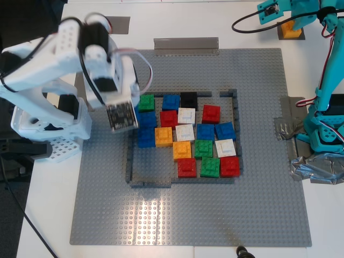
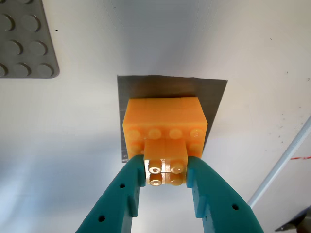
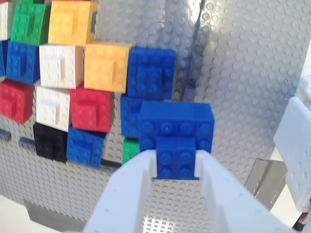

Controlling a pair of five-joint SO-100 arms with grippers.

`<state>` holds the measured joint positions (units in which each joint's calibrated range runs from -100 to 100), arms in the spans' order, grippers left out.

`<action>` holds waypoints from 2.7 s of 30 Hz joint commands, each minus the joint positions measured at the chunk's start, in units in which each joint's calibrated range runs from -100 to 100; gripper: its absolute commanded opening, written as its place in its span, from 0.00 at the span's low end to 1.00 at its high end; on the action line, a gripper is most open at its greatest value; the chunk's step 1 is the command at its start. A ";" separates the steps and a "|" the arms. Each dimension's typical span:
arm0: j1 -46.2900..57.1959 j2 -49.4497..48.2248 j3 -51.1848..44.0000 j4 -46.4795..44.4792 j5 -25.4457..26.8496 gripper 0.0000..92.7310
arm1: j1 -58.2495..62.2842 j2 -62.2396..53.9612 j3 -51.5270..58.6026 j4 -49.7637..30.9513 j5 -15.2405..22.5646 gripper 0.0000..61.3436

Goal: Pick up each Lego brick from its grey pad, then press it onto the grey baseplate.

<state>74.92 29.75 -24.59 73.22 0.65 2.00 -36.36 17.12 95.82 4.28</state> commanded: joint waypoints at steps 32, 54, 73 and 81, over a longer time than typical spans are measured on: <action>-17.57 -38.60 12.98 26.78 8.21 0.00 | 16.97 18.07 13.54 -36.34 6.64 0.00; -30.34 -43.15 20.48 26.78 6.26 0.00 | 11.46 20.30 14.08 -37.88 2.78 0.00; -34.40 -42.97 20.57 21.90 -5.71 0.00 | 11.60 18.93 10.65 -35.36 3.03 0.26; -34.98 -35.68 20.48 22.31 20.03 0.00 | 9.93 17.47 -7.41 -23.16 1.90 0.30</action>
<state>39.47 -7.44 -3.80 94.61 11.16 13.09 -15.46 22.34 67.18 6.43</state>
